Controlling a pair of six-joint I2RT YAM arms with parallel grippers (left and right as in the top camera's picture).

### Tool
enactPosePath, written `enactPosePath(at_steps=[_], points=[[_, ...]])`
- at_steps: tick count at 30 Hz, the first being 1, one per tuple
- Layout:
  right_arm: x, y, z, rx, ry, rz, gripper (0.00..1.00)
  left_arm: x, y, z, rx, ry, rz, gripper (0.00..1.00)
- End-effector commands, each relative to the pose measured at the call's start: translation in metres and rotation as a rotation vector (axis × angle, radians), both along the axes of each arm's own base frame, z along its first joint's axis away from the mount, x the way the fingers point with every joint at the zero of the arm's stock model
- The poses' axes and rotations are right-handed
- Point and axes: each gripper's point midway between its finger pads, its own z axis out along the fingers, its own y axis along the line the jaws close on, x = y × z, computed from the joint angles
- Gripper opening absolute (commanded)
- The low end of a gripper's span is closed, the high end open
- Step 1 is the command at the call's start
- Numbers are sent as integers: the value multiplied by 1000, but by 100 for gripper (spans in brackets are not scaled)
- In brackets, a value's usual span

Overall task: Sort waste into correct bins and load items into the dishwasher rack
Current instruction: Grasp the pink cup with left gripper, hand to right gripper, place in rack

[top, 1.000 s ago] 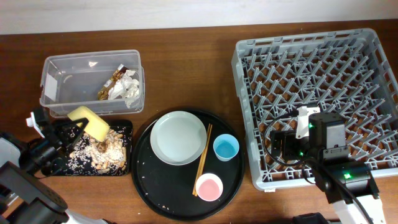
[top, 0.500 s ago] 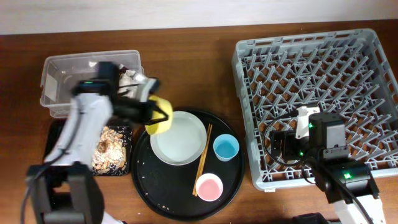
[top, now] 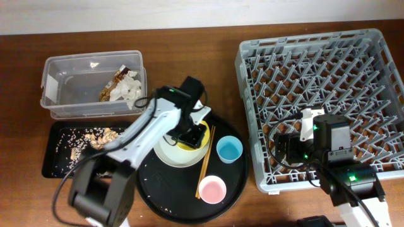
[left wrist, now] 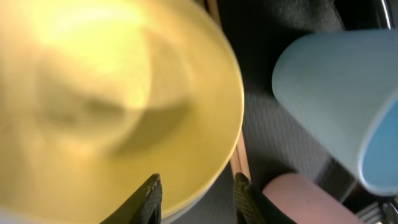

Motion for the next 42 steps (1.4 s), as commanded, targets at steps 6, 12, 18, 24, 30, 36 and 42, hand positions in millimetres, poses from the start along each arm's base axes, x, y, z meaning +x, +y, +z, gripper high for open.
enactPosePath(at_steps=[6, 12, 18, 24, 30, 36, 42], points=[[2, 3, 8, 12, -19, 2, 99, -65, 7, 64, -81, 44, -19, 45], [1, 3, 7, 12, -16, 2, 99, -111, -8, -14, -41, 102, -43, 51], [1, 3, 7, 12, -16, 2, 99, -113, -6, -32, -40, 107, 41, 0], [6, 1, 11, 6, -41, -5, 99, -74, 27, 52, -259, -102, 237, 0], [19, 79, 26, 367, -47, 280, 99, 17, 34, 128, -843, -252, 339, 0], [14, 148, 42, 735, -12, 699, 99, 55, -11, 126, -1226, 6, 221, 0], [22, 166, 62, 872, -116, 913, 99, 39, -61, 133, -1232, 58, 138, 0]])
